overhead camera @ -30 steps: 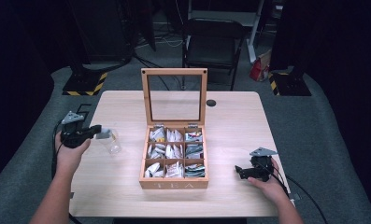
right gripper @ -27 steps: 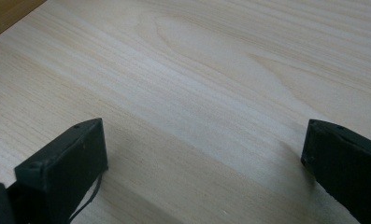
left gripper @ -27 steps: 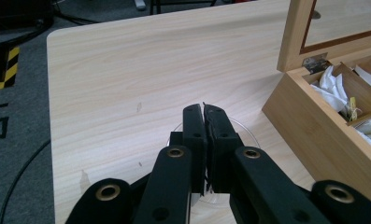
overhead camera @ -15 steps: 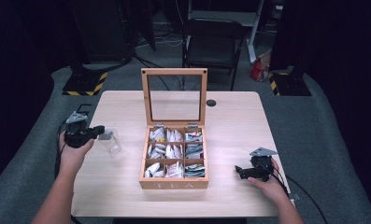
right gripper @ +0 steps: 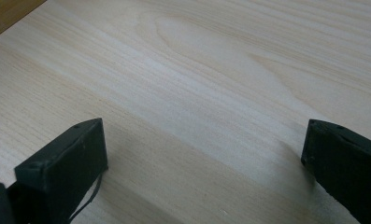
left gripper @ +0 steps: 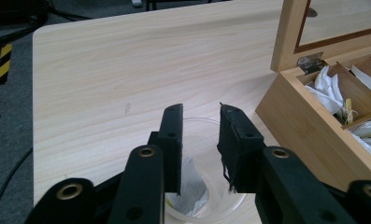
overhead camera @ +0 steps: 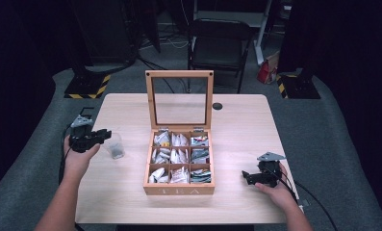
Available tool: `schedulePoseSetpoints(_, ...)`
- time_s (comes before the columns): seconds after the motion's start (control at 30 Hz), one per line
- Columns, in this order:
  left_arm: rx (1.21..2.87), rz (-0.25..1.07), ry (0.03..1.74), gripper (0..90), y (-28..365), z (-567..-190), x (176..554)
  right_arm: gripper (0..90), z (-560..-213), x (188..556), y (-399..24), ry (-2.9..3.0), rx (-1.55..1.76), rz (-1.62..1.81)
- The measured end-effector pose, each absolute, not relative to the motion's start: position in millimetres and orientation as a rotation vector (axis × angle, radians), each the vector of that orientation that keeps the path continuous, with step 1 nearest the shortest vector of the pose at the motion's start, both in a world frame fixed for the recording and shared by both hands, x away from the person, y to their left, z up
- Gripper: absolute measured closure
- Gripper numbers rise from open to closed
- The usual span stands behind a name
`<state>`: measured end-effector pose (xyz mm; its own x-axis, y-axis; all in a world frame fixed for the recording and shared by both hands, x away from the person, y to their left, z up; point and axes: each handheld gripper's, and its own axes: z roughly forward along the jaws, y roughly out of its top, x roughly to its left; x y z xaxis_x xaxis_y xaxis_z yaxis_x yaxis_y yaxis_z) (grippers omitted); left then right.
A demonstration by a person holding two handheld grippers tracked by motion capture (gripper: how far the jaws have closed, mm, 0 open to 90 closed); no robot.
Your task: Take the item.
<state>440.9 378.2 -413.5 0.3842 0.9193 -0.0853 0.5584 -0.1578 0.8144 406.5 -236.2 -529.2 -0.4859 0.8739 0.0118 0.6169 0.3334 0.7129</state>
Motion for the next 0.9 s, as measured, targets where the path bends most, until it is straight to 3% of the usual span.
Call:
schedulePoseSetpoints(0.33, 1.821, 0.501, 1.234, 57.6, 369.7, -406.7, 429.4, 0.0, -529.2, 406.5, -236.3, 2.23, 1.318, 0.943)
schedulePoseSetpoints(0.9, 1.864, 0.469, 1.142, 49.9, 343.8, -407.1, 418.7, 0.0, -529.2, 406.5, -236.2, 2.23, 1.319, 0.943)
